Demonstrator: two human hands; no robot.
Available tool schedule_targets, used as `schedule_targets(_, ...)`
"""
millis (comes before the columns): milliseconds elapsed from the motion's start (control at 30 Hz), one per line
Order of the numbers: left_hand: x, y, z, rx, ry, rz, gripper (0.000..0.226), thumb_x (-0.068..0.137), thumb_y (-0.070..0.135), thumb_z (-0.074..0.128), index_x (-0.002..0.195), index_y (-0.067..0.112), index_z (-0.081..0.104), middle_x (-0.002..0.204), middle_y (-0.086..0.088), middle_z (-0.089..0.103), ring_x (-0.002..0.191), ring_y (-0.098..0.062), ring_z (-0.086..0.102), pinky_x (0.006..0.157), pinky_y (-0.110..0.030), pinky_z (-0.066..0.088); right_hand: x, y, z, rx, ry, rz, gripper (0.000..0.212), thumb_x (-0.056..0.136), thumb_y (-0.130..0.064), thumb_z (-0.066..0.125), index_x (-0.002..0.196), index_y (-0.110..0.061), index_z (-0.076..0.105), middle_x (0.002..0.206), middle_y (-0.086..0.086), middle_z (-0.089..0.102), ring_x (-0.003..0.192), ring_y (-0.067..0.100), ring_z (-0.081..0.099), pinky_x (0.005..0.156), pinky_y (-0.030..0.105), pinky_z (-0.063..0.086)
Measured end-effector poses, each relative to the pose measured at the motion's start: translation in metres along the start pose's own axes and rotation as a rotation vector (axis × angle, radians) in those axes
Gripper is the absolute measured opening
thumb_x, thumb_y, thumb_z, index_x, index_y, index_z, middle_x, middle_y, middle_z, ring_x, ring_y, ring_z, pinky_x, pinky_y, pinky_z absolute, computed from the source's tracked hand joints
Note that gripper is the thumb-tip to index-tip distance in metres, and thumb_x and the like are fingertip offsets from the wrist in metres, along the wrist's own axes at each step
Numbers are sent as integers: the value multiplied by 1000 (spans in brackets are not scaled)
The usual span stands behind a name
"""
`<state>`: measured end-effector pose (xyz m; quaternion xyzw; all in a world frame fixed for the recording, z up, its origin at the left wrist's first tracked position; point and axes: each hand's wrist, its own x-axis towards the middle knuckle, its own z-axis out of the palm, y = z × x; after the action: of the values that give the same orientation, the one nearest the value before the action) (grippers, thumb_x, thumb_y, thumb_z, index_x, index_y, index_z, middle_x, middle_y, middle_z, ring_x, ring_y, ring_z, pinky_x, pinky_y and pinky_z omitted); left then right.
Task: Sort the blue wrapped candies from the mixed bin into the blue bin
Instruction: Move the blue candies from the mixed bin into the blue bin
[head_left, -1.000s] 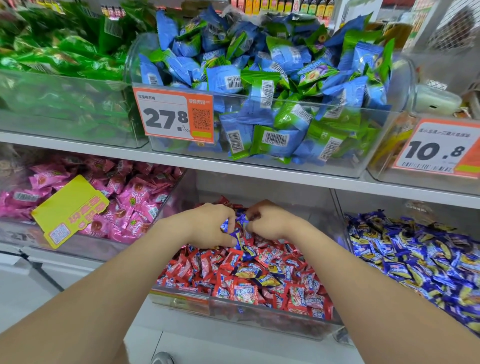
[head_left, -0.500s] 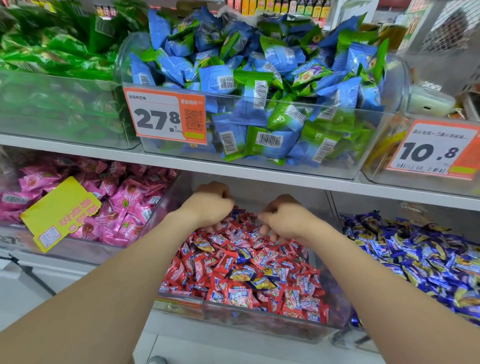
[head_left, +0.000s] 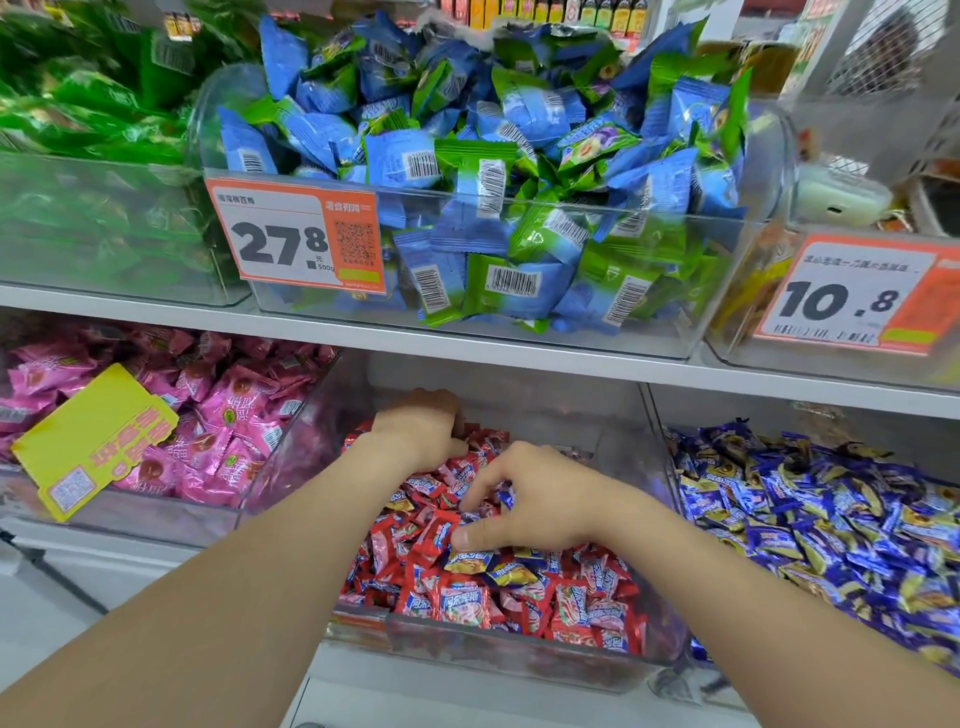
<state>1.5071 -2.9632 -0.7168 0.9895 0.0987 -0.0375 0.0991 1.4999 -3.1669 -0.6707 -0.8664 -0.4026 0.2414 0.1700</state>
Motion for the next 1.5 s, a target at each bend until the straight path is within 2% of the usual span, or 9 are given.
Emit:
schedule_targets(200, 1, -6, 4, -28, -86, -43, 40, 90, 52, 75, 114, 22, 63, 116, -2, 65, 106, -27, 62, 93, -39, 54, -1, 7, -1, 14, 26, 8, 27, 93, -41, 69, 77, -22, 78, 82, -11, 77, 81, 14, 71, 78, 33, 59)
schedule_targets(367, -5, -7, -4, -176, -25, 17, 21, 99, 35, 65, 96, 17, 55, 97, -3, 60, 94, -29, 59, 74, -32, 42, -8, 9, -19, 77, 190, 102, 42, 101, -37, 47, 64, -19, 39, 59, 0, 35, 54, 17, 32, 53, 32, 29)
schedule_targets(500, -8, -16, -3, -220, 1, -7, 15, 95, 36, 64, 91, 24, 55, 93, -1, 63, 91, -28, 62, 80, -35, 53, -6, 17, -23, -60, 210, 147, 67, 103, -61, 51, 66, -5, 52, 54, 8, 49, 50, 19, 42, 54, 38, 37)
schedule_targets(600, -8, -17, -1, -139, 50, -21, 29, 93, 57, 63, 86, 30, 56, 93, 2, 64, 89, -25, 63, 82, -38, 57, -1, 21, -23, -25, 174, 193, 56, 101, -51, 62, 81, 0, 73, 65, 7, 72, 42, 6, 51, 52, 28, 46)
schedule_targets(767, 1, -13, -1, -116, 138, -42, 25, 103, 42, 57, 105, 19, 67, 114, -10, 69, 100, -35, 66, 85, -44, 58, 10, 27, -24, 241, 133, 255, 23, 100, -19, 55, 107, -5, 73, 82, -1, 80, 56, 21, 47, 47, 25, 43)
schedule_targets(933, 7, -5, 2, -114, 68, 21, 18, 99, 31, 66, 111, 19, 72, 118, -9, 70, 105, -32, 66, 90, -41, 57, 37, 41, -10, -125, 273, 225, 27, 95, -33, 53, 96, -17, 74, 95, 8, 76, 78, 25, 70, 70, 35, 60)
schedule_targets(1200, 4, -3, 0, -104, 31, 13, 9, 89, 28, 75, 91, 26, 66, 109, -3, 71, 100, -28, 67, 84, -35, 57, 64, 40, -2, -317, 45, 365, 47, 99, -48, 65, 67, -18, 49, 71, 2, 55, 65, 21, 55, 60, 29, 45)
schedule_targets(1333, -1, -3, -9, -277, 53, 23, 20, 92, 23, 70, 82, 18, 53, 88, -1, 60, 87, -27, 58, 67, -33, 44, 55, 36, -7, -408, 101, 450, 34, 86, -39, 84, 88, -13, 62, 96, 5, 70, 84, 27, 68, 75, 34, 57)
schedule_targets(1500, -15, 1, -21, -419, 121, -31, 24, 91, 30, 66, 81, 17, 48, 84, -5, 60, 76, -26, 53, 60, -34, 39, 69, 29, -3, -218, 229, 295, 22, 92, -33, 68, 108, -20, 76, 111, 7, 74, 98, 31, 71, 86, 39, 61)
